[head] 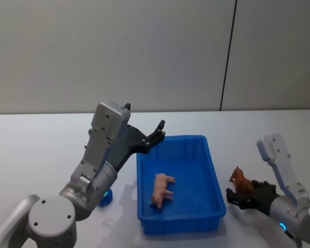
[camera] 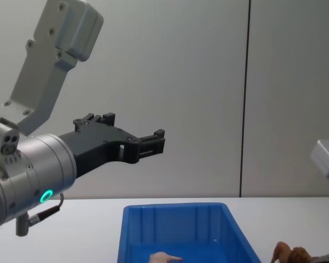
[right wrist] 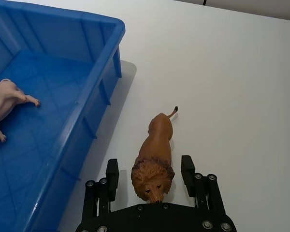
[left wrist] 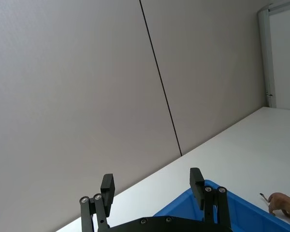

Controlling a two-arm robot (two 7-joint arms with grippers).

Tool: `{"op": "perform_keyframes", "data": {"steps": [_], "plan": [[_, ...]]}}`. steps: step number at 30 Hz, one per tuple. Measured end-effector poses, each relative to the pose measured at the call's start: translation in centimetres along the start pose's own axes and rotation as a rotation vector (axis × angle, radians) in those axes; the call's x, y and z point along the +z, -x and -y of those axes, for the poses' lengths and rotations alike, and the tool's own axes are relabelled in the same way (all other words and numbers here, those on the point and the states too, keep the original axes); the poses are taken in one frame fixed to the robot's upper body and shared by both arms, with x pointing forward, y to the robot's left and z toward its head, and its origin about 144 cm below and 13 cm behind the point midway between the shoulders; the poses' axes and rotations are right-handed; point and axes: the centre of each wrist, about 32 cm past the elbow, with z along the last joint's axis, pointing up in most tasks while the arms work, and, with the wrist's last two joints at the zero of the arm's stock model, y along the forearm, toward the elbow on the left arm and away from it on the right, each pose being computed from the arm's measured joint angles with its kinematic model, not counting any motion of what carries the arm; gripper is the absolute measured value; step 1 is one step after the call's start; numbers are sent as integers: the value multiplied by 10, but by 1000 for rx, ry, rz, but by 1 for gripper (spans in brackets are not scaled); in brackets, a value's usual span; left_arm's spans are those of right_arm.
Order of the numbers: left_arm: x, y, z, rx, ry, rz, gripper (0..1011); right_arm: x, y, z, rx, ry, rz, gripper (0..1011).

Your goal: Pick up the two dolls from the table and place them into the box.

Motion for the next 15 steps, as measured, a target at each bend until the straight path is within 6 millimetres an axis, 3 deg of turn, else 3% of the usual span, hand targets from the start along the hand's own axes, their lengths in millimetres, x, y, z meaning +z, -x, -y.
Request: {"op": "perform_keyframes", "data": {"steps": [11,15], "plan": [[0,0,0,0,0,0,1000,0,1,-3,3,4,3,489],[0,0,0,0,0,0,1000,1,1,-4,4,4,4,428]]}}
